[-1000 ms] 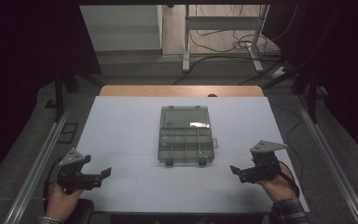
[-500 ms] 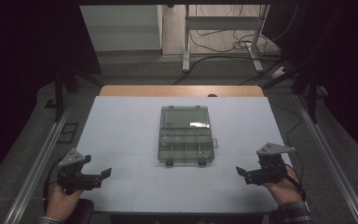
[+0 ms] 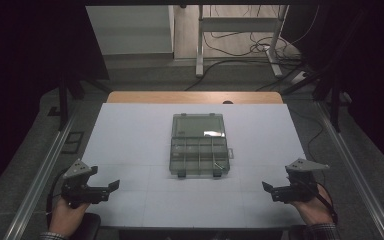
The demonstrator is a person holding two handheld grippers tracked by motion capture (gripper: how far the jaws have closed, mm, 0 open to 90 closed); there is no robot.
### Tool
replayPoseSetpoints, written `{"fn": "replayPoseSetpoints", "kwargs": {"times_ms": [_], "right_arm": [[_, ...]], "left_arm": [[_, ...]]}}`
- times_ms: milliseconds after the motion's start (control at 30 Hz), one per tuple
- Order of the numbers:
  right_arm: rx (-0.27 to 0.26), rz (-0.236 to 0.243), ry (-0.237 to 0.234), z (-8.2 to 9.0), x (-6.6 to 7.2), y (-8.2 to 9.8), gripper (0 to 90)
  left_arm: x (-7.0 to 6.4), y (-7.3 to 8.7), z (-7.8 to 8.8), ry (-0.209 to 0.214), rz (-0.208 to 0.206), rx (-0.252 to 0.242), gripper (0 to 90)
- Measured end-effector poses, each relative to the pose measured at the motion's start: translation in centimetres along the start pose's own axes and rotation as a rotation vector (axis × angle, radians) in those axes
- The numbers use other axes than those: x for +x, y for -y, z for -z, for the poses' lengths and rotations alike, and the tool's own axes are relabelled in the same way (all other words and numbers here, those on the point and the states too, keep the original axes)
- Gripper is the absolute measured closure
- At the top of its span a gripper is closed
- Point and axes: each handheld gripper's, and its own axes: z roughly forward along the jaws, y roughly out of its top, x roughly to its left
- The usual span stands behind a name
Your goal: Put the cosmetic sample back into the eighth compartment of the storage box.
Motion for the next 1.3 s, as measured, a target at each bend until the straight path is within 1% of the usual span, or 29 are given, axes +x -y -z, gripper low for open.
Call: {"fn": "replayPoseSetpoints", "kwargs": {"times_ms": [300, 633, 1067, 1300], "right_arm": [[-0.002, -0.017, 0.017, 0.5, -0.2, 1.0, 0.0], [0.002, -0.024, 0.037, 0.9, -0.5, 1.8, 0.0], [-0.003, -0.047, 0.062, 1.7, -0.8, 2.6, 0.0], [0.000, -0.049, 0.080, 2.2, -1.1, 2.9, 0.0]], "left_arm": [[0.0, 0.0, 0.0, -0.002, -0.001, -0.001, 3.3], [0.0, 0.0, 0.0, -0.003, -0.003, -0.001, 3.3], [-0.1, 0.0, 0.0, -0.004, -0.004, -0.001, 3.3], [-0.1, 0.0, 0.0, -0.006, -0.003, -0.002, 3.3]]}}
